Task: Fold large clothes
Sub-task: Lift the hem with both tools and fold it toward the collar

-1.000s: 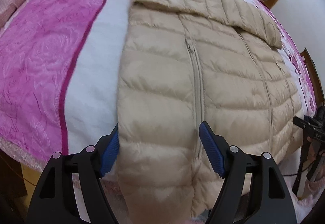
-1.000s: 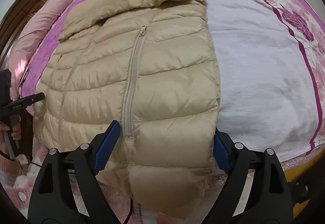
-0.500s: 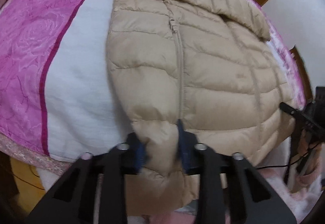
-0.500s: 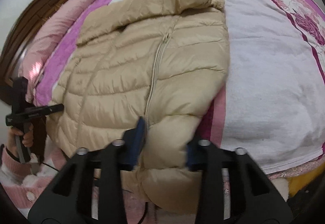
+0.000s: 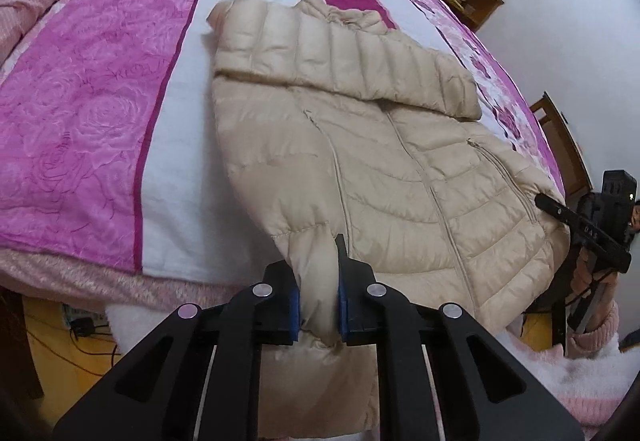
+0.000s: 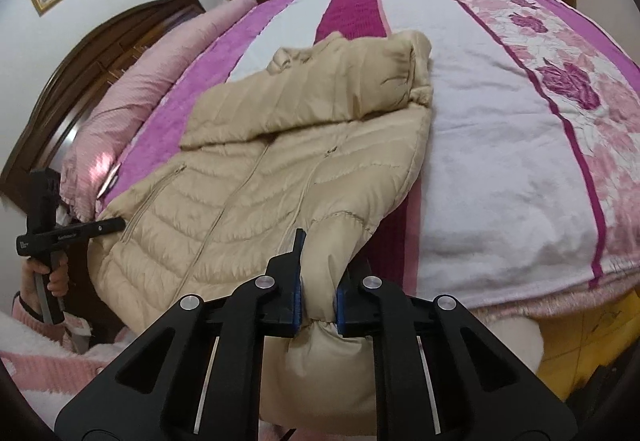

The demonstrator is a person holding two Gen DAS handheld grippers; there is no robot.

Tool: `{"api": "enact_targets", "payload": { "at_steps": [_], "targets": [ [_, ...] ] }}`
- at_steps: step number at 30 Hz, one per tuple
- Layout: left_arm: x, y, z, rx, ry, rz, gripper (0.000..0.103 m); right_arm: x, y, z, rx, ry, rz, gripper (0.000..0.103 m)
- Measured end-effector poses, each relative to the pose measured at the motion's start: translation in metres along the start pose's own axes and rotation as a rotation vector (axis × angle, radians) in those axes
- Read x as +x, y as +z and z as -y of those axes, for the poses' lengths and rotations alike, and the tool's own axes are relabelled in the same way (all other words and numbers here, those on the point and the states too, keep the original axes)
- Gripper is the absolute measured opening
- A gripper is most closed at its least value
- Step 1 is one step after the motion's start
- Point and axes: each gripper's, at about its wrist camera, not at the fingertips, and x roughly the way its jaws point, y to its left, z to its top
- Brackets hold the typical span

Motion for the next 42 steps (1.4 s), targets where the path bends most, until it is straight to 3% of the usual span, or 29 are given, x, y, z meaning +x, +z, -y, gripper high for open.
{"api": "enact_targets", "payload": {
  "at_steps": [9, 15, 22, 34, 42],
  "targets": [
    [-0.031, -0.027, 0.003, -0.007, 0.015, -0.020, 0.014, -0.036, -0.028, -0.010, 0.027, -0.004, 0.023, 0.012],
    [-0.035, -0.013, 0.003, 0.008, 0.018, 0.025, 0.014, -0.037, -0.015, -0.011, 0.026, 0.005, 0.078, 0.012],
    [-0.035, 0.030, 0.008, 0.071, 0.042, 0.088, 0.014, -0.029, 0.030, -0.023, -0.045, -0.030, 0.167, 0.012],
    [-0.011, 0.119, -0.003, 0.074, 0.109, 0.202, 0.014, 0.014, 0.111, -0.012, -0.060, -0.125, 0.244, 0.012],
    [0.042, 0.165, -0.010, 0.080, 0.178, 0.197, 0.014, 0.075, 0.146, 0.013, -0.010, -0.199, 0.215, 0.012]
  ]
}}
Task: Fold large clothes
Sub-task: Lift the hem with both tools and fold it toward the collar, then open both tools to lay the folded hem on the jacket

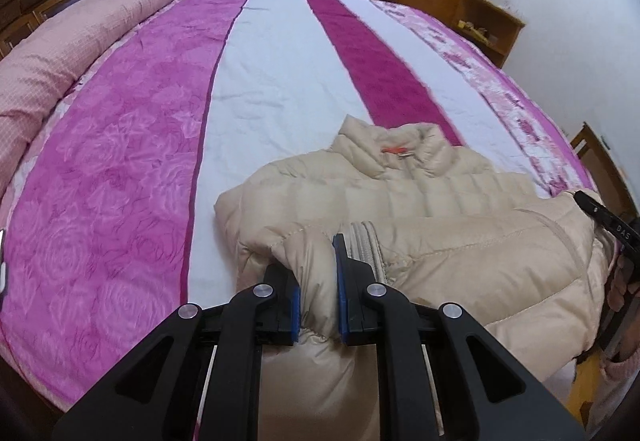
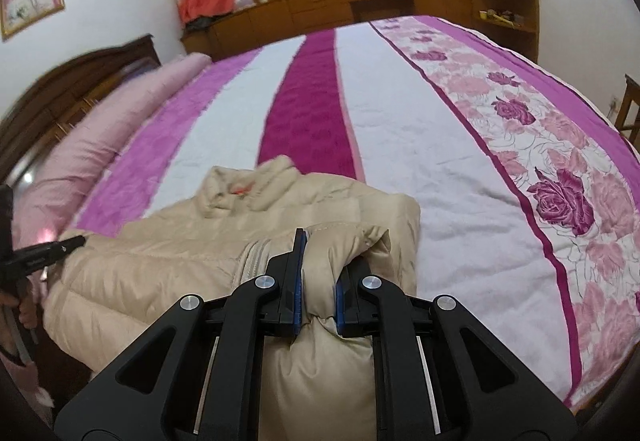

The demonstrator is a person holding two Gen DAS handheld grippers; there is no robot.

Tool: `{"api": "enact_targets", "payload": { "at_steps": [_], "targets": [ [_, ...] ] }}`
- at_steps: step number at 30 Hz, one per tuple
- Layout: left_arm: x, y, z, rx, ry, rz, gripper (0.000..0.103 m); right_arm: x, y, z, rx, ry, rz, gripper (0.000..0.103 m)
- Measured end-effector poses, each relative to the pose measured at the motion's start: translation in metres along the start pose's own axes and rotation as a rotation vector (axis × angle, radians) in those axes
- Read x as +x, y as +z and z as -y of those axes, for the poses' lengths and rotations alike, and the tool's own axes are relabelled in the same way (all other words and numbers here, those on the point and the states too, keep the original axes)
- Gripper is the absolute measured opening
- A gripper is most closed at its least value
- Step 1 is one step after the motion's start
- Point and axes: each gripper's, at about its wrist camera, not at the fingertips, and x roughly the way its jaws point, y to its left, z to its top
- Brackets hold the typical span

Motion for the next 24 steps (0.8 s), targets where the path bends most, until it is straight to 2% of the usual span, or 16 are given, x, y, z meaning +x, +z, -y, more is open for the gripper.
{"api": "enact_targets", "payload": {
  "at_steps": [6, 12, 18, 24],
  "targets": [
    [0.055, 0.005, -0.005, -0.005, 0.044, -0.053, 0.015, 0.047, -0.002, 0.002, -0.027, -0.071, -0.048, 0.015],
    [0.087, 0.005, -0.006, 0.011, 0.083, -0.070, 0.020, 0.081, -0.006, 0.009, -0.034, -0.110, -0.092, 0.017],
    [0.099, 0.003, -0.008, 0.007, 0.082, -0.076, 0.021, 0.104, -0.012, 0.015, -0.012, -0.119, -0.122, 0.018],
    [0.083, 0.005, -0.001, 0.028, 0.108, -0.071, 0.026, 0.113, -0.018, 0.010, -0.042, -0.151, -0.137, 0.018]
  ]
}}
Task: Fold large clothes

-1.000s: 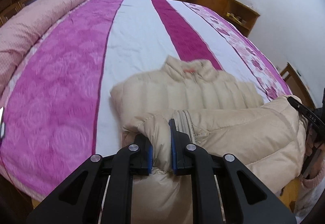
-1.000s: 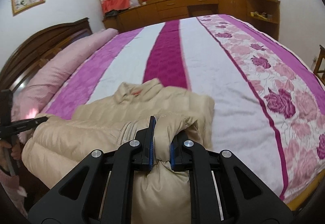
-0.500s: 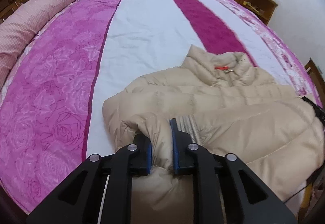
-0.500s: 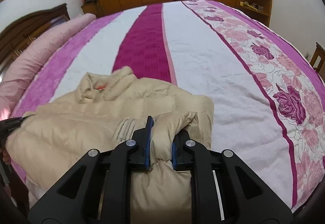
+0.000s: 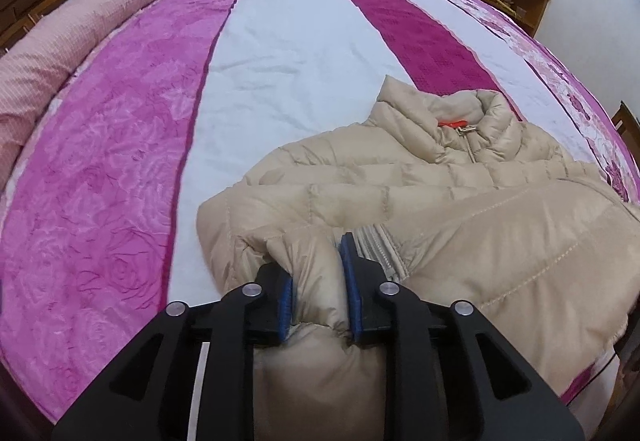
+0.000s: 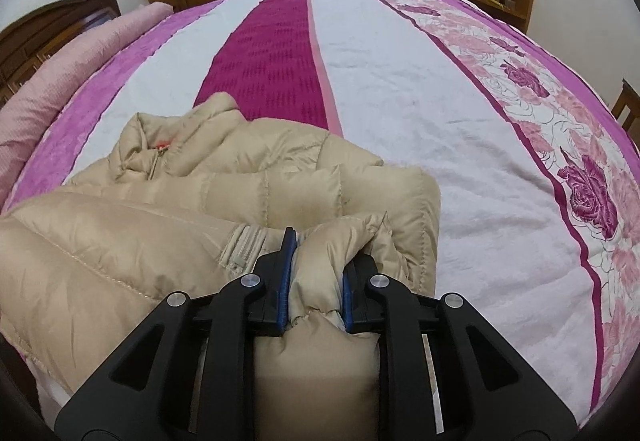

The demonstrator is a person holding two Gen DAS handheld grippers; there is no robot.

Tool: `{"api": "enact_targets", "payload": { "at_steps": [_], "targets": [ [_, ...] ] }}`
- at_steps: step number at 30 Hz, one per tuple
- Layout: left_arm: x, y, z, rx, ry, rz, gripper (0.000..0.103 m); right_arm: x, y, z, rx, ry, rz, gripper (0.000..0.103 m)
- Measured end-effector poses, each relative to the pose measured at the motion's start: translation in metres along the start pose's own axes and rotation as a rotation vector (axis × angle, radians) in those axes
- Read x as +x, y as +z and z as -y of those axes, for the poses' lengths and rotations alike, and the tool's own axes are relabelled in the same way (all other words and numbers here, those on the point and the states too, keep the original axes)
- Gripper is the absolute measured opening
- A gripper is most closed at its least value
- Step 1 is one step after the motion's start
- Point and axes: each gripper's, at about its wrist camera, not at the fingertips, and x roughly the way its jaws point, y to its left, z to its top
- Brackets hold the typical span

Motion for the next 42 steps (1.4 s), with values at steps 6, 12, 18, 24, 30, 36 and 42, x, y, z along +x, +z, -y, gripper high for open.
{"api": "enact_targets", "payload": {
  "at_steps": [6, 12, 18, 24, 30, 36, 42],
  "targets": [
    [-0.031, -0.006, -0.005, -0.006, -0.026, 0.002, 0.070, 0.001, 0.000, 0.003, 0.016, 0.021, 0.001, 0.021],
    [-0.063, -0.018, 0.001, 0.019, -0.052, 0.047, 0.078, -0.010, 0.002, 0.017, 0.108, 0.115, 0.019, 0.029],
    [-0.079, -0.030, 0.001, 0.050, -0.032, 0.066, 0.078, -0.040, 0.004, 0.026, 0.130, 0.161, 0.041, 0.064],
    [-0.092, -0.040, 0.001, 0.077, -0.005, 0.085, 0.078, -0.074, 0.000, 0.023, 0.083, 0.248, 0.077, 0.083],
    [-0.098, -0.050, -0.002, 0.100, -0.026, 0.087, 0.079, -0.095, -0.015, 0.019, -0.029, 0.217, 0.079, 0.083],
    [-0.103, -0.063, 0.006, 0.154, -0.011, 0.078, 0.081, -0.110, -0.032, 0.024, -0.106, 0.184, 0.084, 0.083],
    [-0.102, -0.079, 0.008, 0.168, 0.006, 0.046, 0.084, -0.119, -0.048, 0.036, -0.162, 0.155, 0.075, 0.083]
  ]
}}
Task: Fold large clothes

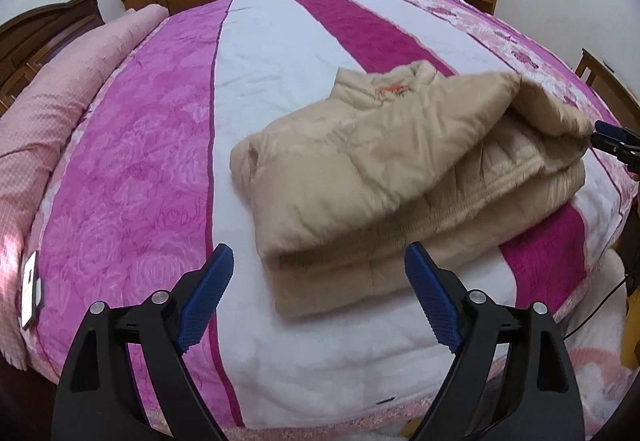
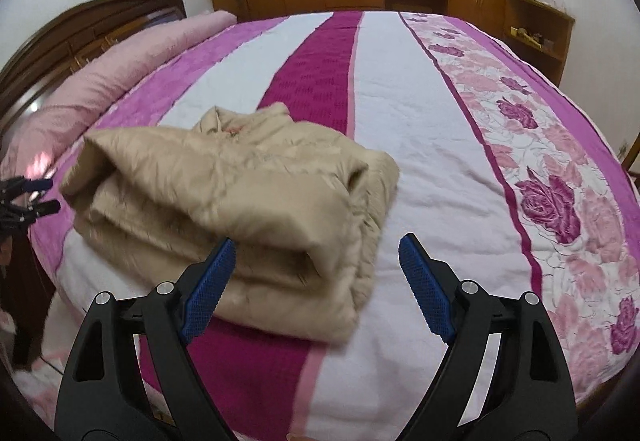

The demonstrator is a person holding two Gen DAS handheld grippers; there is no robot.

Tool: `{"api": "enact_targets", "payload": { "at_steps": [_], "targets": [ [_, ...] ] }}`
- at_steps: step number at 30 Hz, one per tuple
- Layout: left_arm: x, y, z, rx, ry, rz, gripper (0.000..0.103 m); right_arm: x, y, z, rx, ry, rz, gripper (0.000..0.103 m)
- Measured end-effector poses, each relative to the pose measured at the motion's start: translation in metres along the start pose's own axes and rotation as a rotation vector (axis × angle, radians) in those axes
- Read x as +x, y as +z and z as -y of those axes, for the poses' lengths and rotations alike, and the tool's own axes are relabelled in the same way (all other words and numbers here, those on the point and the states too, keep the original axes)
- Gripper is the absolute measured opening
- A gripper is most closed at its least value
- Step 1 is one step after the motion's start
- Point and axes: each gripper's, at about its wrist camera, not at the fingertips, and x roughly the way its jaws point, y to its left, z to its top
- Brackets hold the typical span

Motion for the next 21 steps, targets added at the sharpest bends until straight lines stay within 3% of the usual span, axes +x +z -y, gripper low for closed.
{"api": "enact_targets", "payload": {
  "at_steps": [5, 10, 16, 21],
  "targets": [
    [0.010, -0.015, -0.001, 0.025, 0.039, -0.044, 0.086, 0.013, -0.015, -0.004, -0.098, -0.043, -0.065, 0.083],
    [0.039, -0.025, -0.001, 0.076, 0.159, -0.121, 0.086, 0.035, -0.025, -0.012, -0.177, -0.091, -0.108, 0.083],
    [0.037, -0.007, -0.015, -0.011, 0.129, -0.033, 0.086, 0.039, -0.009, -0.007, -0.142, -0.083, -0.060, 0.083],
    [0.040, 0.011, -0.016, -0.004, 0.123, 0.013, 0.086, 0.045, 0.007, -0.001, -0.102, -0.073, -0.034, 0.083]
  ]
}}
